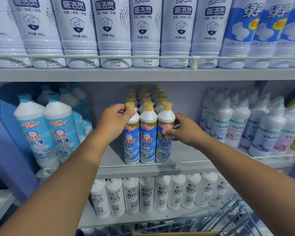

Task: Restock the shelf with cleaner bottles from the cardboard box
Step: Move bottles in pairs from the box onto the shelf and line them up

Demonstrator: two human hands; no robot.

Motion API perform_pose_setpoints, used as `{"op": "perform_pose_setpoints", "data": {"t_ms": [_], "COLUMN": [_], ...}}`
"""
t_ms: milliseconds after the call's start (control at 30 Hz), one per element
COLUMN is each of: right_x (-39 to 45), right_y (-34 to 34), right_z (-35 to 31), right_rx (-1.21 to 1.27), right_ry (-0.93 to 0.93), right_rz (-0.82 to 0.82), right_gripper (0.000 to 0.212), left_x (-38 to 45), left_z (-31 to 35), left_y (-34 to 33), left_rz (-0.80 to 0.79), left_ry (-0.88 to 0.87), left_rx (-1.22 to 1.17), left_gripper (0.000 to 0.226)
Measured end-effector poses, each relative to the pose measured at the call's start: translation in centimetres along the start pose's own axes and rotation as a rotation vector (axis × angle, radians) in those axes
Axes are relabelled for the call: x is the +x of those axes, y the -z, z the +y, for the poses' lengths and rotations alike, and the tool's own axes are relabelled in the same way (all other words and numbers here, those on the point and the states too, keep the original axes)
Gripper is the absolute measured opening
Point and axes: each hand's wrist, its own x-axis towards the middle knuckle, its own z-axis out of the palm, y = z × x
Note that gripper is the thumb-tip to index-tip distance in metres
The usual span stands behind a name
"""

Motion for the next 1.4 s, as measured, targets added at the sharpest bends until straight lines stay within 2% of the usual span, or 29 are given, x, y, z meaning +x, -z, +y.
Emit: {"op": "perform_pose_setpoints", "data": {"t_ms": [167, 367, 500, 600, 767, 867, 933, 1200, 1400], "right_x": [0.0, -1.1, -2.9, -5.9, -12.4, -16.2, -18.8, -27.2, -31.3], "right_y": [-0.5, -1.4, -1.8, -1.8, -2.8, -3.9, -4.6, -7.3, -8.6], "right_z": [0.2, 0.5, 1.2, 2.6, 7.7, 11.6, 14.2, 23.0, 26.8], "right_rx": [-0.07, -0.04, -0.114, -0.248, -0.419, -0.518, -0.581, -0.746, -0.726], "right_ry": [-0.004, 0.004, -0.043, -0.015, 0.064, 0.062, 0.045, -0.046, -0.123], "right_rz": [0.027, 0.074, 0.074, 0.099, 0.032, -0.03, -0.089, -0.346, -0.412], "right_gripper": [0.057, 0.052, 0.066, 0.069, 0.069, 0.069, 0.071, 0.074, 0.076], "left_x": [-0.2, -0.5, -1.9, -5.1, -14.5, -20.4, -24.2, -35.7, -40.3], "left_z": [0.2, -0.1, -1.0, -2.0, -3.6, -5.2, -6.5, -9.9, -10.1], "left_y": [0.0, -0.5, -1.1, -2.0, -5.8, -9.0, -10.9, -16.2, -18.2], "left_rz": [0.003, 0.006, 0.023, 0.107, 0.179, 0.095, -0.005, -0.322, -0.462], "left_ry": [0.005, -0.008, -0.026, 0.015, -0.082, -0.174, -0.165, 0.123, 0.225], "left_rx": [0.003, 0.028, 0.083, 0.185, 0.36, 0.492, 0.548, 0.783, 0.855], "left_gripper": [0.019, 0.031, 0.052, 0.072, 0.062, 0.056, 0.055, 0.068, 0.067]}}
